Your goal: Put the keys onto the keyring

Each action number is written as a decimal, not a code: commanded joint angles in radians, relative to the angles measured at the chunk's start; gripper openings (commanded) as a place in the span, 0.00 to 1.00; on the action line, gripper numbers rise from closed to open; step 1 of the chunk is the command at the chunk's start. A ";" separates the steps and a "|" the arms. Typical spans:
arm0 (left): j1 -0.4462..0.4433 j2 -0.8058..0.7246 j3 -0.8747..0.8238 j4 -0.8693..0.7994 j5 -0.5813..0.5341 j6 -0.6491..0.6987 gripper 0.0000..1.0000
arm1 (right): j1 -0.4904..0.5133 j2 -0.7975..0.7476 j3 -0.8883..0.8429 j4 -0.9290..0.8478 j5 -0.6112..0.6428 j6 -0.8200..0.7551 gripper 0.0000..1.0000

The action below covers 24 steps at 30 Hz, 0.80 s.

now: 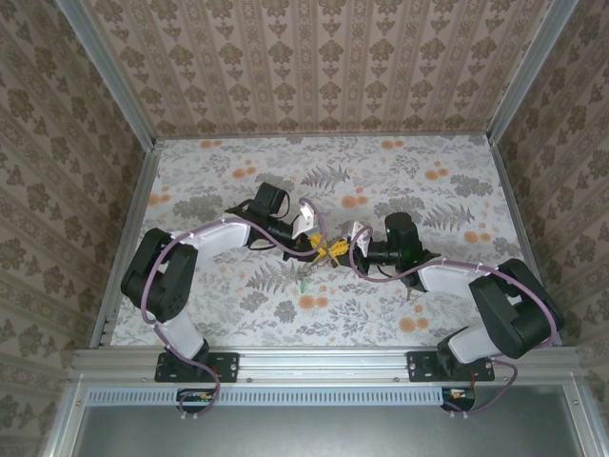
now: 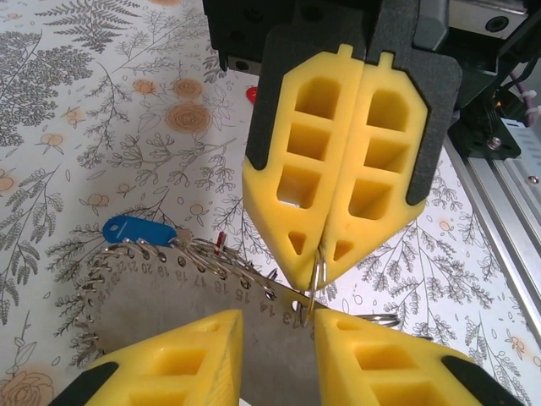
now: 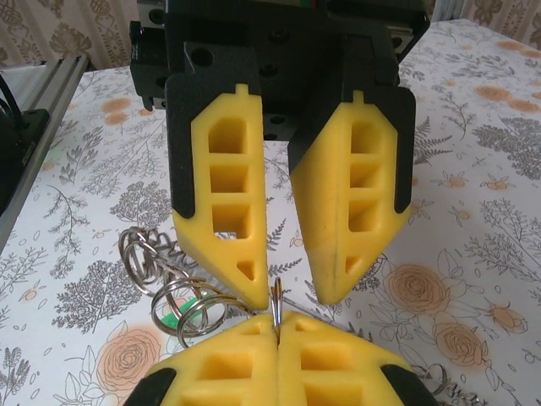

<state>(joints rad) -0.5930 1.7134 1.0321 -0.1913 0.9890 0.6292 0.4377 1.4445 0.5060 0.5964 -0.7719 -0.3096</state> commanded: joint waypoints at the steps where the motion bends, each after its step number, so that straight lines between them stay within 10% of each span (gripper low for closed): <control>1: 0.004 0.017 0.046 -0.038 0.042 0.040 0.27 | -0.004 0.009 0.040 0.047 -0.043 0.019 0.00; 12: -0.002 0.010 0.043 -0.061 0.037 0.053 0.00 | -0.005 0.023 0.063 0.024 -0.047 0.028 0.00; 24: -0.006 -0.142 -0.055 0.072 -0.157 -0.017 0.00 | 0.035 -0.033 0.176 -0.392 0.110 -0.206 0.16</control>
<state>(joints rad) -0.5961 1.6314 0.9867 -0.1509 0.8925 0.6250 0.4534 1.4399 0.6403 0.3286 -0.7166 -0.4332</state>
